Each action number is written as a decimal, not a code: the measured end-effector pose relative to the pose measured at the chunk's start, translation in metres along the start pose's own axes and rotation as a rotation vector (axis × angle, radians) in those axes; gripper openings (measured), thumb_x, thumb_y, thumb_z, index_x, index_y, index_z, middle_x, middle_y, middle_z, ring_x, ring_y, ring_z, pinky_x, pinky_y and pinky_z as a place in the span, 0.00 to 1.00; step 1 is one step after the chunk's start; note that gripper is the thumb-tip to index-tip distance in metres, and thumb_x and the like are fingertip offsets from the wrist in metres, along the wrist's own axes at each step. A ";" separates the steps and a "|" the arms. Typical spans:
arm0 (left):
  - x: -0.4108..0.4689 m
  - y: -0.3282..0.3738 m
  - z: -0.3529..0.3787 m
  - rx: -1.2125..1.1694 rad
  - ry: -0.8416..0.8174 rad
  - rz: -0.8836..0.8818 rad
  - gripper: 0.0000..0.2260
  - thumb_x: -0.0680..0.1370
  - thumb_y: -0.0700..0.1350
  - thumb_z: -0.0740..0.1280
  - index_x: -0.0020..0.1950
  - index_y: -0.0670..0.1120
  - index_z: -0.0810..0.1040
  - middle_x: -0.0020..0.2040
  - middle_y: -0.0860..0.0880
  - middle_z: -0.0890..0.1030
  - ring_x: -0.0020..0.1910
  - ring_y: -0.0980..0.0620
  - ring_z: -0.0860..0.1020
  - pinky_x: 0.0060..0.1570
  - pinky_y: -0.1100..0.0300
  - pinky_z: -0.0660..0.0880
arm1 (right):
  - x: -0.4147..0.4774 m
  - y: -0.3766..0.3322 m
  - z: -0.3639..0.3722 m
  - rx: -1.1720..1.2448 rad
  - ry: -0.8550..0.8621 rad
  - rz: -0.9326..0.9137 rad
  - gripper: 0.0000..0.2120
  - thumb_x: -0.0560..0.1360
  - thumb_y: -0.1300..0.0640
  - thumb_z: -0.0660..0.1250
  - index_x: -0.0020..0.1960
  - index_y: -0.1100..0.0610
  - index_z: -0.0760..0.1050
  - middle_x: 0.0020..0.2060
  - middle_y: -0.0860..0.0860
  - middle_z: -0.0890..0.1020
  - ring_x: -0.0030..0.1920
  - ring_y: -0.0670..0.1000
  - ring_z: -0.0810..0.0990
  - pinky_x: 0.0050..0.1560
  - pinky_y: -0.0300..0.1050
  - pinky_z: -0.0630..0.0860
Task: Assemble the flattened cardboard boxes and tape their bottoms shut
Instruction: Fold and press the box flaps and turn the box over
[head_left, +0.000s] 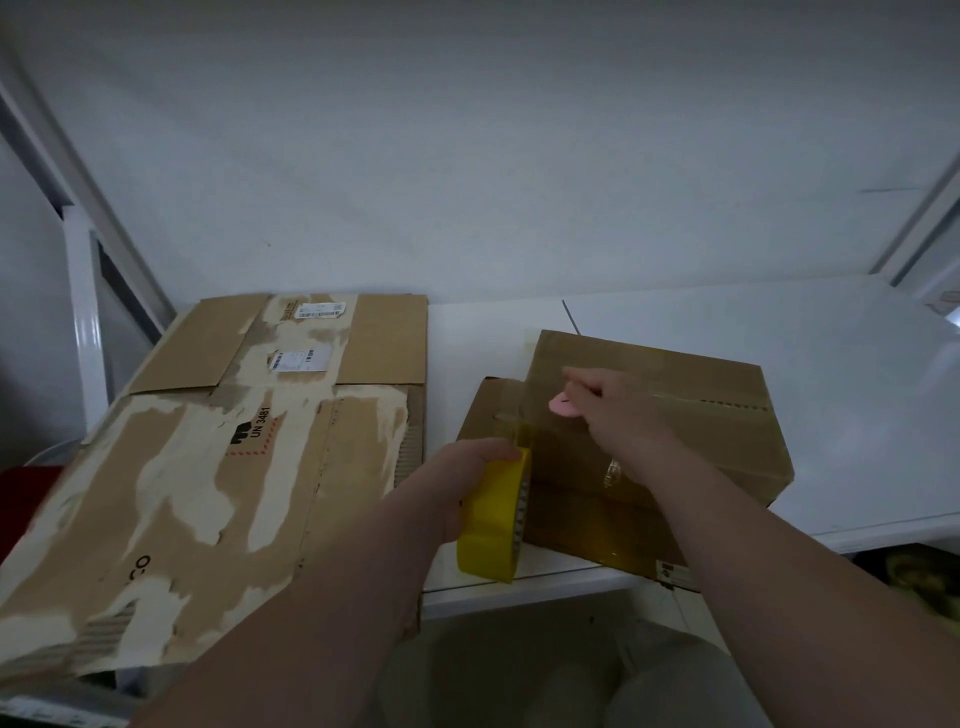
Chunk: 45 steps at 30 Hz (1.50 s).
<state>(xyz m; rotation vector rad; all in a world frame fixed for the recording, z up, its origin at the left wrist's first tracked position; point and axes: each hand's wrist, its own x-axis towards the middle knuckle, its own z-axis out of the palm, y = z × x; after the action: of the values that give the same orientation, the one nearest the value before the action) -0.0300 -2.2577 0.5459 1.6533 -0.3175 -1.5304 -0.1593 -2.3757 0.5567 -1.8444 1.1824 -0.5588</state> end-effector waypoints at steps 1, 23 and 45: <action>-0.001 0.000 0.000 0.001 -0.001 0.003 0.11 0.74 0.48 0.70 0.51 0.46 0.72 0.51 0.40 0.78 0.49 0.41 0.78 0.48 0.49 0.76 | -0.001 -0.002 -0.001 0.088 -0.004 0.018 0.17 0.80 0.59 0.60 0.69 0.56 0.72 0.66 0.54 0.73 0.60 0.51 0.75 0.61 0.48 0.74; 0.012 -0.007 -0.006 0.008 -0.057 0.032 0.16 0.73 0.47 0.70 0.59 0.45 0.73 0.57 0.38 0.78 0.55 0.38 0.78 0.57 0.45 0.75 | -0.012 -0.012 0.007 -0.467 -0.048 -0.316 0.07 0.77 0.52 0.65 0.47 0.55 0.76 0.39 0.47 0.77 0.38 0.44 0.74 0.34 0.35 0.65; 0.020 -0.007 -0.009 0.009 -0.106 0.098 0.39 0.57 0.49 0.76 0.68 0.47 0.70 0.59 0.39 0.79 0.55 0.38 0.79 0.49 0.45 0.79 | -0.003 -0.017 0.032 -0.818 -0.202 -0.574 0.07 0.81 0.54 0.59 0.49 0.55 0.73 0.41 0.47 0.68 0.39 0.47 0.69 0.32 0.35 0.58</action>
<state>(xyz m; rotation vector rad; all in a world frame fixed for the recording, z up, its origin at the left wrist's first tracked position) -0.0196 -2.2637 0.5259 1.5438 -0.4564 -1.5477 -0.1282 -2.3568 0.5543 -2.9009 0.7731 -0.1684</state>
